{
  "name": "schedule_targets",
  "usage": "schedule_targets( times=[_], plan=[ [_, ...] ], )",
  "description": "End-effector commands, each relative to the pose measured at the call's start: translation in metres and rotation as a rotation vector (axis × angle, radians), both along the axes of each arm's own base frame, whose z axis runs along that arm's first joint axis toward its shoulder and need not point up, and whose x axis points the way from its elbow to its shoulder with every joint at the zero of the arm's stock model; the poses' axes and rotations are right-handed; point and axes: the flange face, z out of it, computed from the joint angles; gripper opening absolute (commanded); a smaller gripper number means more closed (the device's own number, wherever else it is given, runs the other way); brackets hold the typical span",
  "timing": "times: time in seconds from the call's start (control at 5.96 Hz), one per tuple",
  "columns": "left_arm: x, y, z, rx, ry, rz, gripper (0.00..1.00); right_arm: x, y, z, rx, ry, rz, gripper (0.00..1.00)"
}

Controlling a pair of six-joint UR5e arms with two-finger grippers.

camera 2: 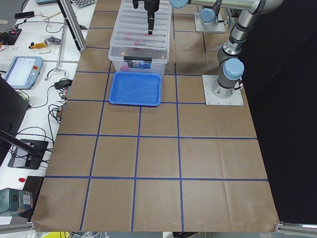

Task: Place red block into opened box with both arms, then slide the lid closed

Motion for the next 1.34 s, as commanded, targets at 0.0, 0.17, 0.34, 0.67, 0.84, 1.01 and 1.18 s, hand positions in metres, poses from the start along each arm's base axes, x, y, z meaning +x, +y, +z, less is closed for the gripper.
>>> schedule_targets(
  times=[0.0,0.17,0.34,0.67,0.84,1.01,1.18],
  plan=[
    [0.000,-0.002,0.004,-0.002,0.001,0.000,0.98,0.024,-0.002,0.000,0.004,-0.007,0.002,1.00],
    [0.000,-0.002,0.003,0.001,0.000,0.000,0.98,0.029,0.000,0.002,0.005,-0.003,-0.007,1.00],
    [0.001,-0.001,0.004,0.002,0.000,0.002,0.98,0.038,0.001,0.001,0.021,-0.025,-0.004,1.00],
    [0.001,0.000,0.004,0.002,0.001,0.002,0.98,0.045,0.001,0.000,0.026,-0.045,-0.006,1.00],
    [0.001,0.000,0.004,0.004,0.001,0.002,0.98,0.047,0.001,0.000,0.026,-0.050,-0.005,1.00],
    [0.001,0.000,0.003,0.004,0.000,0.002,0.98,0.048,0.001,0.000,0.027,-0.066,-0.008,1.00],
    [0.001,0.000,0.004,0.004,-0.001,0.002,0.98,0.049,0.001,0.000,0.025,-0.071,-0.009,1.00]
  ],
)
